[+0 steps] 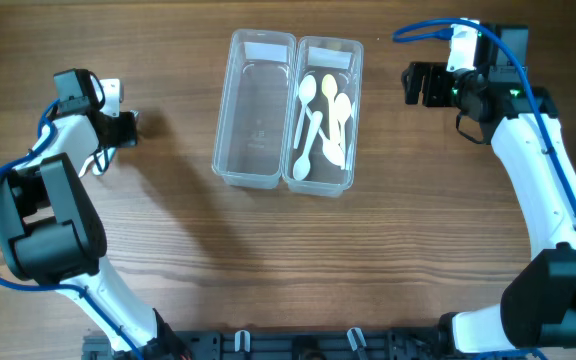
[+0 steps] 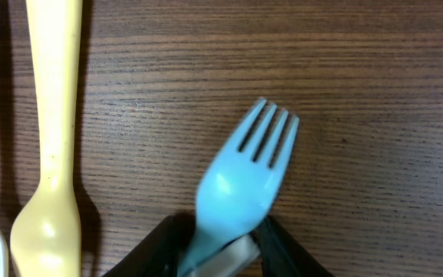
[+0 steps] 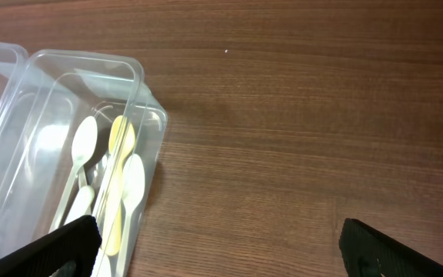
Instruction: Pack container
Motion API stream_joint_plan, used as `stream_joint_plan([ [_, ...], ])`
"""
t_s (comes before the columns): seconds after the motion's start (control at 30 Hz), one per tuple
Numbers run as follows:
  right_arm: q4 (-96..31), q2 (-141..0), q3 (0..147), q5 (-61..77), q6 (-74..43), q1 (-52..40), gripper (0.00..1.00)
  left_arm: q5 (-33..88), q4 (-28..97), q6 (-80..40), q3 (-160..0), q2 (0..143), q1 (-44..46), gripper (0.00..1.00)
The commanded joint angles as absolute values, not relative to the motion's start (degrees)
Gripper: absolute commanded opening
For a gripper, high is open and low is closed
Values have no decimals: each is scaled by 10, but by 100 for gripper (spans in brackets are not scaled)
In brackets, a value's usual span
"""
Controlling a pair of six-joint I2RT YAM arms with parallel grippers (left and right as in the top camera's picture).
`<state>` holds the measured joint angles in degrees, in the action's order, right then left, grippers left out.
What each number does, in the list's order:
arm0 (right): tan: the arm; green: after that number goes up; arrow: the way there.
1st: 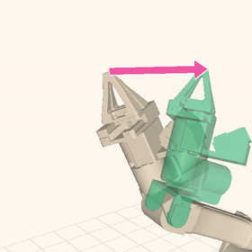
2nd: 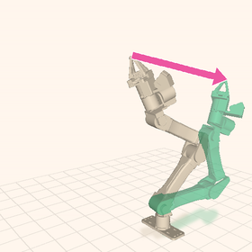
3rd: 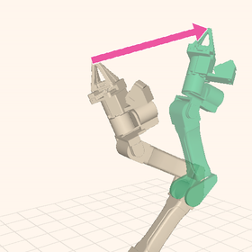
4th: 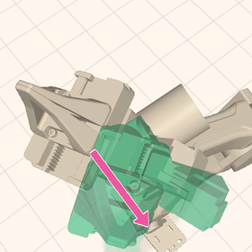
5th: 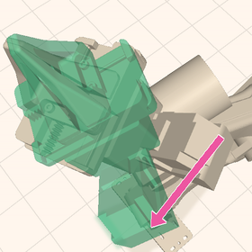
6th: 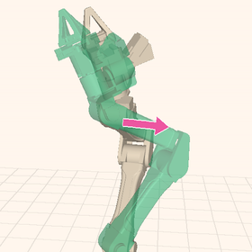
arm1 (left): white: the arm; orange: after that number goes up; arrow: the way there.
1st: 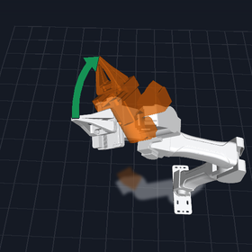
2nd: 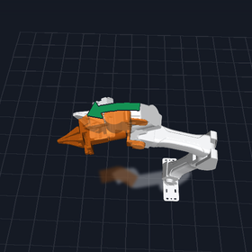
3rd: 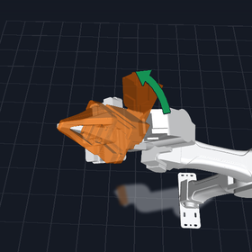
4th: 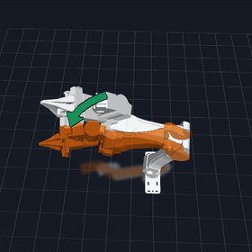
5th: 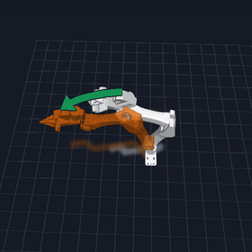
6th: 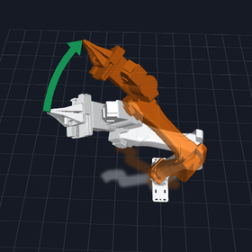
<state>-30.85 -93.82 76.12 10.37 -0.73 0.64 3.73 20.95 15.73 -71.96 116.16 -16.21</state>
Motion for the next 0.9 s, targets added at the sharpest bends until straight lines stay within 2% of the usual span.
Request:
stream_joint_plan([
  [0.0,-306,-932,762,98,-1,6,100,31,213,159,-721,1167,-156,34],
  [0.07,-306,-932,762,98,-1,6,100,31,203,159,-721,1155,-152,37],
  [0.17,-306,-932,762,98,-1,6,100,31,194,159,-721,1144,-145,36],
  [0.27,-306,-932,762,98,-1,6,100,31,192,159,-721,1143,-136,22],
  [0.5,-306,-932,762,98,-1,6,100,31,173,159,-721,1143,-124,21],
  [0.6,-306,-932,762,98,-1,6,100,31,171,159,-721,1141,-124,4],
  [0.7,-306,-932,762,98,-1,6,100,31,168,159,-721,1140,-124,4],
  [0.73,-306,-932,762,98,-1,6,100,31,164,159,-721,1140,-124,7],
  [0.77,-306,-932,762,98,-1,6,100,31,162,159,-721,1140,-124,41],
  [0.8,-306,-932,762,98,-1,6,100,31,157,159,-721,1140,-124,99],
  [0.87,-306,-932,762,98,-1,6,100,31,154,159,-721,1140,-124,100],
])
